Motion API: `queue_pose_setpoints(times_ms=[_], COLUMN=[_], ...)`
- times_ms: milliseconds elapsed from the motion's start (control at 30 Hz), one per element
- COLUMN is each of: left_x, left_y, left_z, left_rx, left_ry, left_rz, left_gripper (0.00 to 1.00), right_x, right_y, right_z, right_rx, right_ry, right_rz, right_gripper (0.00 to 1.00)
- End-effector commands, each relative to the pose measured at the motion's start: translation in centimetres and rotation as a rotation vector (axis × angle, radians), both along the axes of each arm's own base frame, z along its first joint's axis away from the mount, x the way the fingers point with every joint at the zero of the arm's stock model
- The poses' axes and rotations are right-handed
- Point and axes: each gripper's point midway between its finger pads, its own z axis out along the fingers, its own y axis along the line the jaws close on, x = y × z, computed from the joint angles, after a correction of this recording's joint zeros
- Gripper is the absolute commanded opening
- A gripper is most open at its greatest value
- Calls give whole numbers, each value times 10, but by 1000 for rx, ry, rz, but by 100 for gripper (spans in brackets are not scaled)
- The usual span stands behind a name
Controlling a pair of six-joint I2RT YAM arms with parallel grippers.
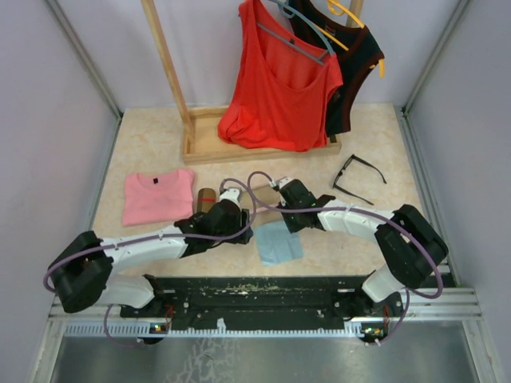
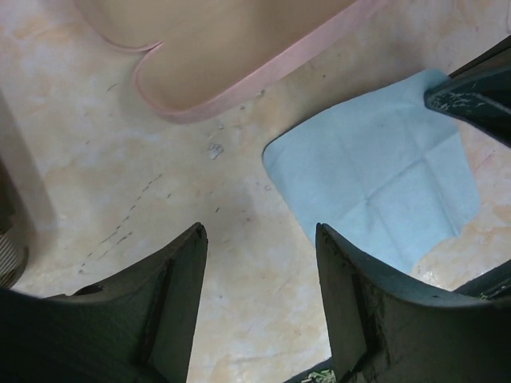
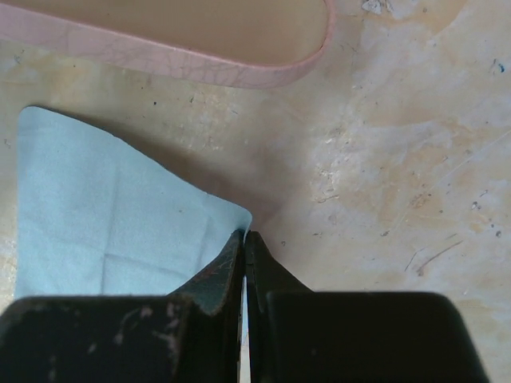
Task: Organize the sunglasses
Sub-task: Fold the glasses cleaning cloth at the center of the board.
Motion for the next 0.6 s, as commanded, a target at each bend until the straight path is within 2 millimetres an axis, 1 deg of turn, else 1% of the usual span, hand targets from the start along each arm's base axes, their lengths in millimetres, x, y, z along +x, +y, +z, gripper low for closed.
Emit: queue_pose_setpoints(times_ms=[0,167,333,567], left_x=[17,20,21,26], left_y=[-30,-39,-38,-43], left_z=[16,1,-11,-15], left_rx=[-38,18,64,85], left_ry=[-73,-69,-63,-59], left_rz=[-27,-35,-22,-19], left_gripper=[62,59,58,57], right_x=[8,8,9,15], right_y=[11,12,9,-2], right_z=[17,16,12,6], right_rx=[107,165,205,190], right_ry=[-34,-5,29,46], right_rz=[-33,-56,-77,-97], right_gripper=[0,0,0,0])
